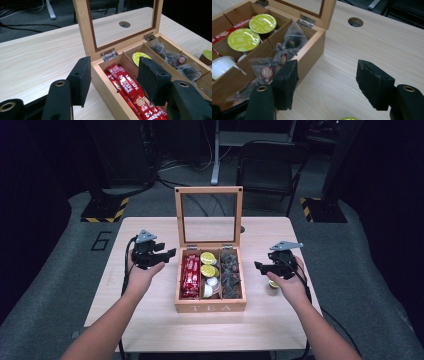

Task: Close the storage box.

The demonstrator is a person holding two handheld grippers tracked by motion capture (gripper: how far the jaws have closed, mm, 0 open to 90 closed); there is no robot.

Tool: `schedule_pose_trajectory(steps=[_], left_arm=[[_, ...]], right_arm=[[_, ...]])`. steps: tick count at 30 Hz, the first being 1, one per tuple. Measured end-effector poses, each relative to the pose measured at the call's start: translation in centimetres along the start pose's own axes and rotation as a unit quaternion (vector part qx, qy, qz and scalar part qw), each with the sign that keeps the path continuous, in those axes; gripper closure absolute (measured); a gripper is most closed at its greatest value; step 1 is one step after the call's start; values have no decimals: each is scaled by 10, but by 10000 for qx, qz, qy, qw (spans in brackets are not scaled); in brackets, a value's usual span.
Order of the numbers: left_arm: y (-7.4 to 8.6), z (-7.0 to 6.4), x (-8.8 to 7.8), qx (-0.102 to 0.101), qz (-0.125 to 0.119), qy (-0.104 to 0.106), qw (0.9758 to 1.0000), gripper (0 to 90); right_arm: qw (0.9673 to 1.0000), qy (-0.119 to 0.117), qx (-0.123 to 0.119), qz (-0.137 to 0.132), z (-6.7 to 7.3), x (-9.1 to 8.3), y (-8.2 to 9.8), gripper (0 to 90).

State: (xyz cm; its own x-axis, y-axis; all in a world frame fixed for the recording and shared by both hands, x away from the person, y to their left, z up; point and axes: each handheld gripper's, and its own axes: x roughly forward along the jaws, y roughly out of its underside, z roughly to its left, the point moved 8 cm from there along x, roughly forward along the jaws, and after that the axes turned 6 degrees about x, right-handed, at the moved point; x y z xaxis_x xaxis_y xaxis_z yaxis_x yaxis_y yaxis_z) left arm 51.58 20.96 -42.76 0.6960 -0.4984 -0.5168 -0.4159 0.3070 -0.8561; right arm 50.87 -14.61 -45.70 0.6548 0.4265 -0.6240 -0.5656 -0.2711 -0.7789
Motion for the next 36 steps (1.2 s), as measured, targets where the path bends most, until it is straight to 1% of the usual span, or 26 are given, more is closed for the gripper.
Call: schedule_pose_trajectory(steps=[1, 5, 7, 11, 16, 17, 20, 30, 31, 34, 36], left_arm=[[0, 0, 0, -5, -8, -4, 10000, 446], [-2, 0, 0, -4, -26, -5, 10000, 446], [-2, 1, 0, 0, -35, -7, 10000, 446], [-4, 2, -2, -14, -37, -10, 10000, 446], [-5, 3, -3, -7, -46, -22, 10000, 445], [-5, 3, -3, -1, -36, -20, 10000, 445], [-6, 4, -4, 9, 0, -13, 10000, 445], [-7, 4, -5, 9, -30, -11, 10000, 441], [-7, 4, -5, 1, -37, -21, 10000, 441], [-6, 4, -6, 13, -19, -19, 10000, 441], [-6, 5, -6, 8, -25, -23, 10000, 441]], right_arm=[[10000, -2, 7, -24, 2, 0, -2, 336], [9999, -81, -48, 48, 10, 3, -12, 337], [9998, -161, -106, 40, 13, 3, -18, 344], [9996, -243, -125, -81, 17, 2, -32, 356], [9996, -236, -141, -101, 20, 3, -46, 357], [9996, -227, -146, -129, 21, 4, -51, 356], [9995, -238, -158, -138, 22, 6, -56, 357], [9992, -309, -205, -163, 29, 18, -73, 371], [9991, -310, -238, -172, 29, 19, -74, 371], [9993, -304, -158, -169, 30, 25, -78, 370], [9993, -314, -148, -154, 30, 29, -80, 368]])
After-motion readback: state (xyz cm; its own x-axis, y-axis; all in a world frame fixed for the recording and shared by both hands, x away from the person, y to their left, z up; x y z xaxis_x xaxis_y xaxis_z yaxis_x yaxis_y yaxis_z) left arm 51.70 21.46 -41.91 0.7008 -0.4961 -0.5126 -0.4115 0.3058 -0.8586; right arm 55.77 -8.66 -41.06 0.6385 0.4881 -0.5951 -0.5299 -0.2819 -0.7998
